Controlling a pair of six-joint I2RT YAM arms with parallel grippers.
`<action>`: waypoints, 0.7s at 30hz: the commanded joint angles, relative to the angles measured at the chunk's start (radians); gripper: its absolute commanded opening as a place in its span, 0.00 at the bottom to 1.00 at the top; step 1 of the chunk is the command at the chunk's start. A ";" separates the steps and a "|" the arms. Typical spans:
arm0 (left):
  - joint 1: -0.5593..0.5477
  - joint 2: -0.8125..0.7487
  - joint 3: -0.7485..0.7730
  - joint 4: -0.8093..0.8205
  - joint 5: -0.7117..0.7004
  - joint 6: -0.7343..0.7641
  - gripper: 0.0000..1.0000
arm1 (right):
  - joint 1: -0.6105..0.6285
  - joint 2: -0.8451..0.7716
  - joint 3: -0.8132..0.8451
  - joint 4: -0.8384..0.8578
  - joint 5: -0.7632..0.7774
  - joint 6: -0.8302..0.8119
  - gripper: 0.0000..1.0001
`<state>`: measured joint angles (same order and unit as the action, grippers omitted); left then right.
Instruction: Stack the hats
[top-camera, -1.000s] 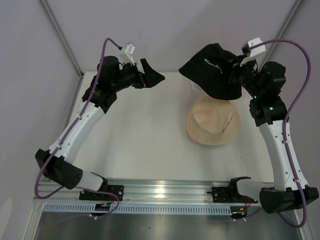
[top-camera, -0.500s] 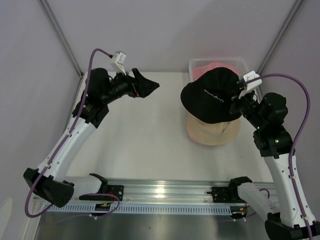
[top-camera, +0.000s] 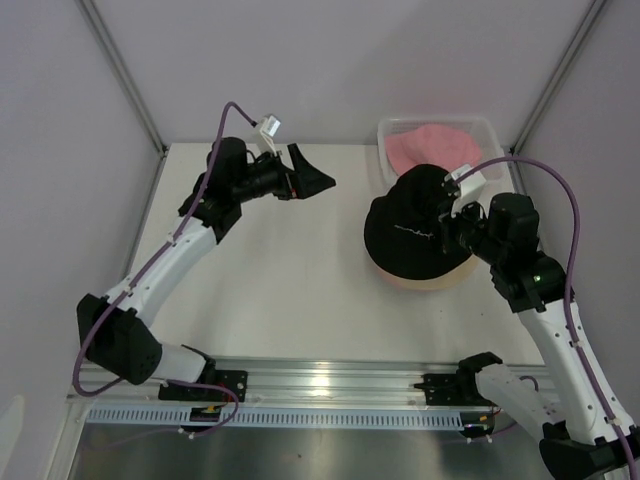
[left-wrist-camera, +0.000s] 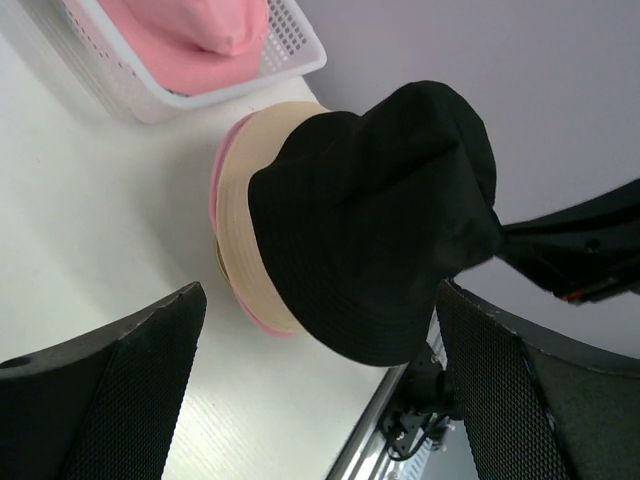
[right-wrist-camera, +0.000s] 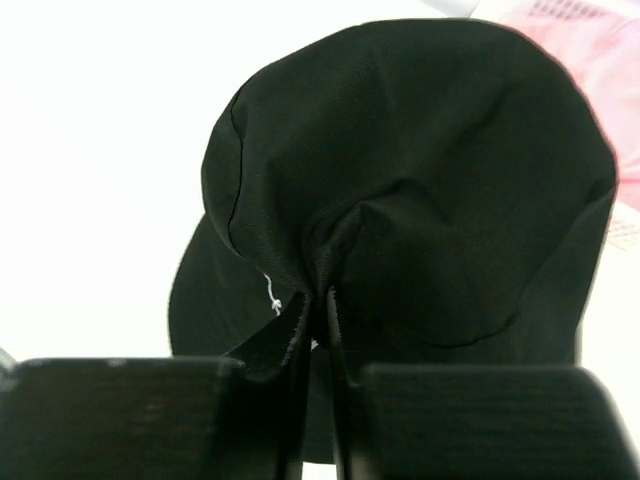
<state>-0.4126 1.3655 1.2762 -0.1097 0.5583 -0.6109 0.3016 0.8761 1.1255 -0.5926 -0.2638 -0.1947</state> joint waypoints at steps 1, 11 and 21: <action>-0.015 0.073 -0.008 0.103 0.055 -0.090 0.99 | 0.034 -0.044 -0.007 -0.053 0.044 0.041 0.14; -0.069 0.195 -0.008 0.151 0.055 -0.133 1.00 | 0.037 -0.149 0.117 -0.020 0.173 0.243 1.00; -0.072 0.169 -0.213 0.396 0.019 -0.420 0.98 | -0.056 0.055 0.168 0.022 0.635 0.704 1.00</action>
<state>-0.4805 1.5639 1.1114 0.1509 0.5861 -0.8928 0.3058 0.8455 1.3231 -0.5953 0.2157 0.3344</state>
